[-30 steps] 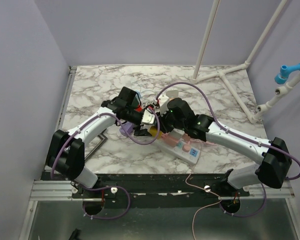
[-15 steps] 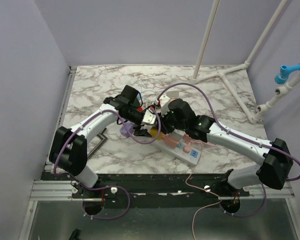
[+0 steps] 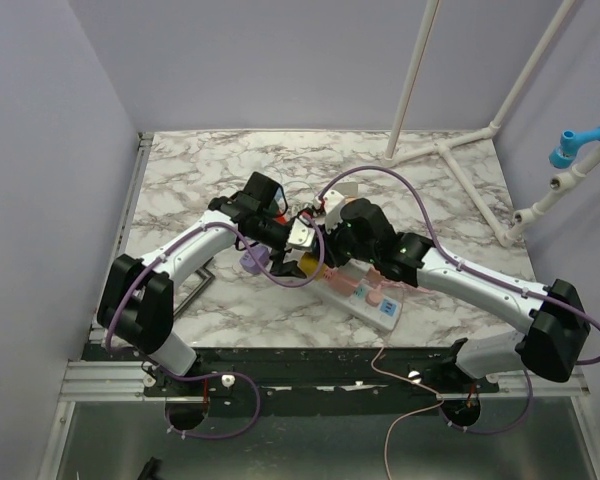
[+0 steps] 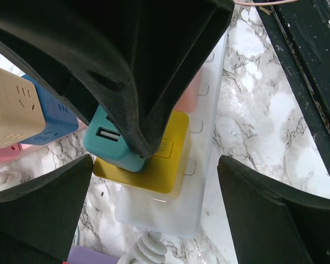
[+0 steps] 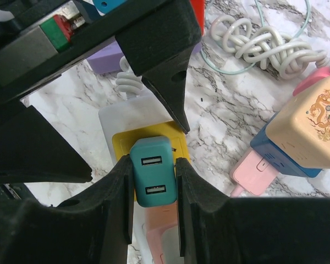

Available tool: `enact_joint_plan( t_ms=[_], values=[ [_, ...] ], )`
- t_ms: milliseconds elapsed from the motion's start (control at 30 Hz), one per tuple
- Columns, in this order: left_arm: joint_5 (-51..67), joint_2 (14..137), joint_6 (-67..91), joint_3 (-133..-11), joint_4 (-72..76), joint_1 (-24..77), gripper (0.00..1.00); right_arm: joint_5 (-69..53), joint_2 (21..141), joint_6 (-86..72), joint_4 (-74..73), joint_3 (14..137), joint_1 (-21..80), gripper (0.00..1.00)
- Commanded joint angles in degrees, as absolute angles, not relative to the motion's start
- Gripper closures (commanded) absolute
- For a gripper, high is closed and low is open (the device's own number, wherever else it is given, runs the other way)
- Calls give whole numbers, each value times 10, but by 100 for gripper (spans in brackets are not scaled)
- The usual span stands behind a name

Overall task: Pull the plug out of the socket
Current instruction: Remove the plug from the socket.

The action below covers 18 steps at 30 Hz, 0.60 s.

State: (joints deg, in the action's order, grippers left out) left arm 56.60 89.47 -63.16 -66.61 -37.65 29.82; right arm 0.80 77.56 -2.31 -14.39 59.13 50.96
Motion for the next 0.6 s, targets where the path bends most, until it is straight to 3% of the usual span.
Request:
enact_joint_plan(
  t_ms=[0,233,367,567],
  values=[
    [573,921,-568,-694,-348,307,2,-54,750,11,-45,601,541,99],
    [587,917,-536,-723,-356,274,2,-38,753,25,-65,606,542,99],
    [596,862,-581,-675,-386,265,2,-32,745,31,-61,597,542,99],
    [614,834,-513,-654,-367,251,2,-29,740,29,-55,594,541,99]
  ],
)
